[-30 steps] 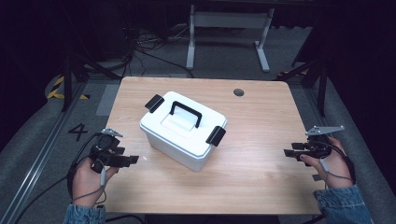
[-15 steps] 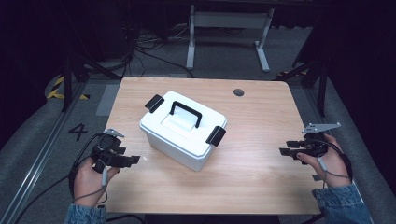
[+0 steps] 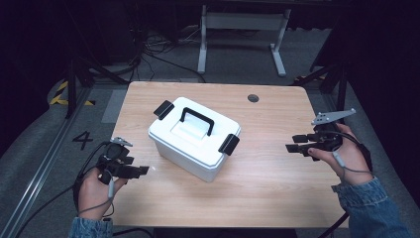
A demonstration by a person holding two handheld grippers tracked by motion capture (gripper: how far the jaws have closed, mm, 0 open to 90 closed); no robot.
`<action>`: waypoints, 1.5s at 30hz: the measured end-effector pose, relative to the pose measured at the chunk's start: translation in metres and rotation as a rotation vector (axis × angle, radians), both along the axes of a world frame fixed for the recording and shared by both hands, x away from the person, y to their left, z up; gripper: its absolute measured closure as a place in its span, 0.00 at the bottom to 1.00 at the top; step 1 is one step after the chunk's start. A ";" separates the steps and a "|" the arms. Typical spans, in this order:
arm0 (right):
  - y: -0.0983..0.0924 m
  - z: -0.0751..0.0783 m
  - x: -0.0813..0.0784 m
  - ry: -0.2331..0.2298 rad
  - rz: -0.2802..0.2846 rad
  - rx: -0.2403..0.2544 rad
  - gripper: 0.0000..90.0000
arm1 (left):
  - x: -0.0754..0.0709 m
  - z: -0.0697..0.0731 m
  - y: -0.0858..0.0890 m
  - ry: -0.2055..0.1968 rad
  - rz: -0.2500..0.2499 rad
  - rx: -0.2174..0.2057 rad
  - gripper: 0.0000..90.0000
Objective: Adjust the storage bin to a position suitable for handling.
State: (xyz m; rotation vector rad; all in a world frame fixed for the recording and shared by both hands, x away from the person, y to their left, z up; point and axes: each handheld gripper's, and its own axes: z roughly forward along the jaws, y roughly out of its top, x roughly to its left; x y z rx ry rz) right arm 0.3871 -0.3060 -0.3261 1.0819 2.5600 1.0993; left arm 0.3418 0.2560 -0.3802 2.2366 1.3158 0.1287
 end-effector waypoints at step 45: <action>0.148 0.044 0.074 0.010 0.197 0.077 0.55 | -0.021 -0.006 0.007 0.020 0.013 0.027 0.34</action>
